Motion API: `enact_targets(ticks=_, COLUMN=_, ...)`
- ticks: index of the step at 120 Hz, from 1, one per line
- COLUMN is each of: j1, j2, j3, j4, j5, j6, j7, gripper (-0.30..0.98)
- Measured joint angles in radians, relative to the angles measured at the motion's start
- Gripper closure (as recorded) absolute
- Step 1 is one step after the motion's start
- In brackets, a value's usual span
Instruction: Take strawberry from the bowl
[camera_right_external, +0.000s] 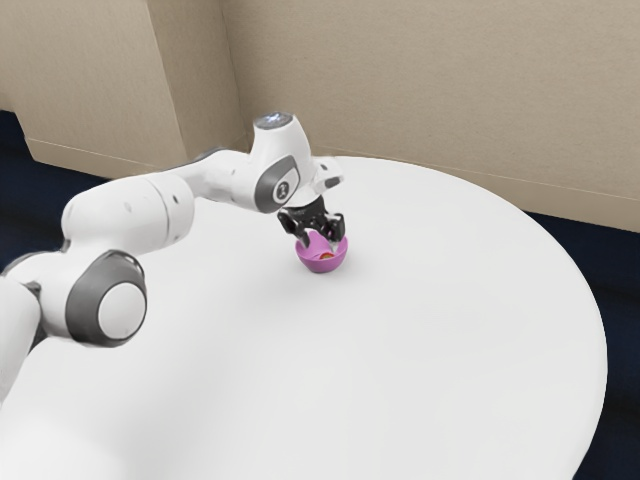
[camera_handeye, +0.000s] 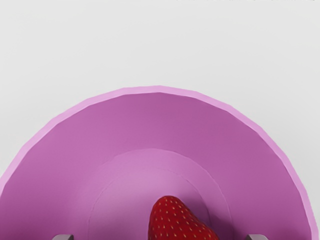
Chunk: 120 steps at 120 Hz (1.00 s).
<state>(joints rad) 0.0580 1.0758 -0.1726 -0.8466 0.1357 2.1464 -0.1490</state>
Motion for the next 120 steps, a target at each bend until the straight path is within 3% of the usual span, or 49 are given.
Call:
enact_targets(ticks=35, j1=0.002, j2=0.044, j3=0.002, j4=0.021, j5=0.001, j6=0.068, j7=0.005, gripper=0.28)
enact_targets(ticks=62, j1=0.002, j2=0.047, j3=0.003, j4=0.02, j5=0.012, j6=0.088, j7=0.008, gripper=0.41)
enact_targets(ticks=120, j1=0.002, j2=0.041, j3=-0.004, j4=0.015, j5=0.037, j6=0.031, j7=0.012, gripper=0.47)
